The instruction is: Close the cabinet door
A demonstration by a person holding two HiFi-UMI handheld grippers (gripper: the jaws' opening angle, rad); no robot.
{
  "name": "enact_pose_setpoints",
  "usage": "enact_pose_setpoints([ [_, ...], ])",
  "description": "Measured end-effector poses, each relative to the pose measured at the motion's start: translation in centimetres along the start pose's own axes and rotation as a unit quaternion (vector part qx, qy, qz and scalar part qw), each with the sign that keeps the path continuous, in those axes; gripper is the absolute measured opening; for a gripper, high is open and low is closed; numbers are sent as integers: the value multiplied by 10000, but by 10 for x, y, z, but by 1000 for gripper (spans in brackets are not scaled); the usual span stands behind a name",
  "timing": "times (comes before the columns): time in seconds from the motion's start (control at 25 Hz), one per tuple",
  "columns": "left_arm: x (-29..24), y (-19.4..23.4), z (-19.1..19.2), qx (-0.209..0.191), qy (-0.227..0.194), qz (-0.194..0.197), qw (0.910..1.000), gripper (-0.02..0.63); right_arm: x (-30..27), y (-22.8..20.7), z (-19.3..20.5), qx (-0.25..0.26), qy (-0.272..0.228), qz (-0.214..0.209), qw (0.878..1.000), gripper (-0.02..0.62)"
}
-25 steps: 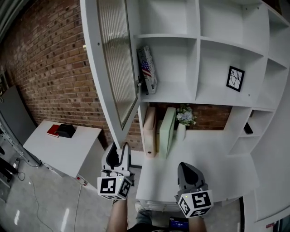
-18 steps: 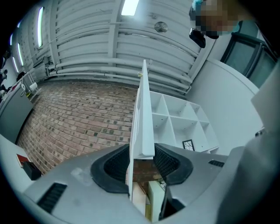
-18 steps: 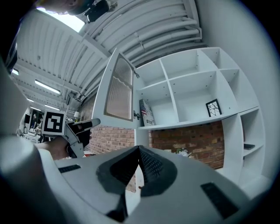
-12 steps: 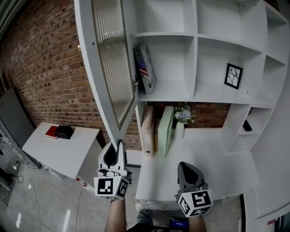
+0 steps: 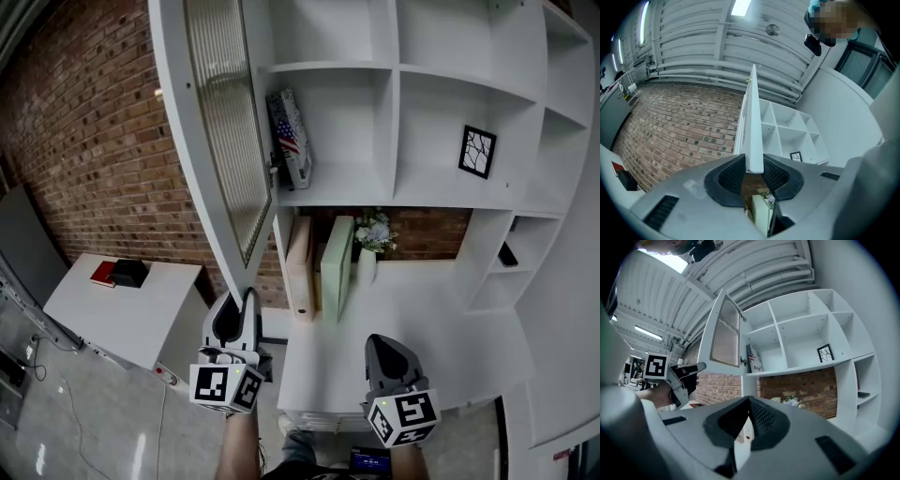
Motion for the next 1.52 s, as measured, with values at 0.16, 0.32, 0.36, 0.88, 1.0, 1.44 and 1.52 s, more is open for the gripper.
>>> enact_pose_setpoints([
  [0.16, -2, -9, 0, 32, 59, 128, 9999, 98, 0, 0, 0, -23, 11, -21, 10000, 1],
  [0.32, -5, -21, 1, 12, 106, 307, 9995, 109, 0, 1, -1, -27, 16, -17, 10000, 1],
  [0.36, -6, -24, 1, 9, 113, 353, 9993, 112, 0, 1, -1, -29, 15, -15, 10000, 1],
  [0.88, -15, -46, 8, 27, 218, 778, 9967, 138, -3, 0, -1, -51, 7, 76, 10000, 1],
  [1.0, -17, -53, 8, 21, 206, 897, 9958, 144, -6, 1, 1, -40, 40, 97, 9999, 1],
  [1.44, -28, -74, 12, -41, 257, 1236, 9920, 161, -10, -1, 2, -46, 94, 173, 9998, 1],
  [1.52, -30, -76, 12, -45, 277, 1256, 9917, 163, -11, -3, 2, -70, 121, 204, 9997, 1],
])
Point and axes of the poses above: the fingertips, and each gripper's own axes: x backward along the fingers, y to its left, z out of its underside, the point moved 3 cm from there along x, backward along the fingers, and after that the axes turned 7 degrees about y, right-handed, at the moved point
